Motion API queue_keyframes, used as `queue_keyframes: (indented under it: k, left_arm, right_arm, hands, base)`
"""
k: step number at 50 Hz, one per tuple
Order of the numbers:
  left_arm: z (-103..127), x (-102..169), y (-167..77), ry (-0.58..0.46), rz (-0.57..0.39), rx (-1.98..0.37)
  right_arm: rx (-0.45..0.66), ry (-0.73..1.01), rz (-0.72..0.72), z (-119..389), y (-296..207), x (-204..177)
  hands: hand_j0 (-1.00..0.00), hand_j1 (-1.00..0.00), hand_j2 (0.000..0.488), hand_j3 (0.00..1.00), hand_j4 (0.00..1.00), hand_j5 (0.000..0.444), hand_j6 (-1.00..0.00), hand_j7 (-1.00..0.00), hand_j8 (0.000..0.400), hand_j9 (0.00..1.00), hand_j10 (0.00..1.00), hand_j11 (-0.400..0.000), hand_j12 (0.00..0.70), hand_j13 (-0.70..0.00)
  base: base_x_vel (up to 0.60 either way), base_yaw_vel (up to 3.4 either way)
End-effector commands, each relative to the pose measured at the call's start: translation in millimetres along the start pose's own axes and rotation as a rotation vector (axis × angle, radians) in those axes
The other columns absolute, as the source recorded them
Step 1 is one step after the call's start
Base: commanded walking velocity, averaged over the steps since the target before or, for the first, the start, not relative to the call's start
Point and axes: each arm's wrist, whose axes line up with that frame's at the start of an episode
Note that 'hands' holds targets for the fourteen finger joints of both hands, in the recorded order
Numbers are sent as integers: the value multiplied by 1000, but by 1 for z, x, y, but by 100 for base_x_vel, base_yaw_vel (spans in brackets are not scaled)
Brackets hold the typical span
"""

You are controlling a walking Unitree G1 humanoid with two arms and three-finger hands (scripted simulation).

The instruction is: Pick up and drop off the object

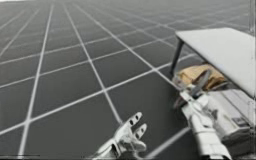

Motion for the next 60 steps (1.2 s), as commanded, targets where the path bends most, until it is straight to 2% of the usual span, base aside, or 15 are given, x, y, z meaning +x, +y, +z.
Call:
queue_keyframes:
  k: [1,16,35,60]
  left_arm:
    - [-1,-4,4,-16,-2,-18]
    - [-1,-4,4,-16,-2,-18]
    - [-1,-4,4,-16,-2,-18]
    - [-1,-4,4,-16,-2,-18]
  right_arm:
    - [0,-41,35,9,12,-8]
    - [0,-41,35,9,12,-8]
    - [0,-41,35,9,12,-8]
    - [0,-41,35,9,12,-8]
  hands:
    - [0,0,0,1000,1000,0,0,0,0,1000,1000,-400,0,-700]
    - [0,0,0,1000,1000,0,0,0,0,1000,1000,-400,0,-700]
    - [0,0,0,1000,1000,0,0,0,0,1000,1000,-400,0,-700]
    - [0,0,0,1000,1000,0,0,0,0,1000,1000,-400,0,-700]
  base:
    - [25,8]
    - [21,8]
    - [23,-144]
    - [29,-68]
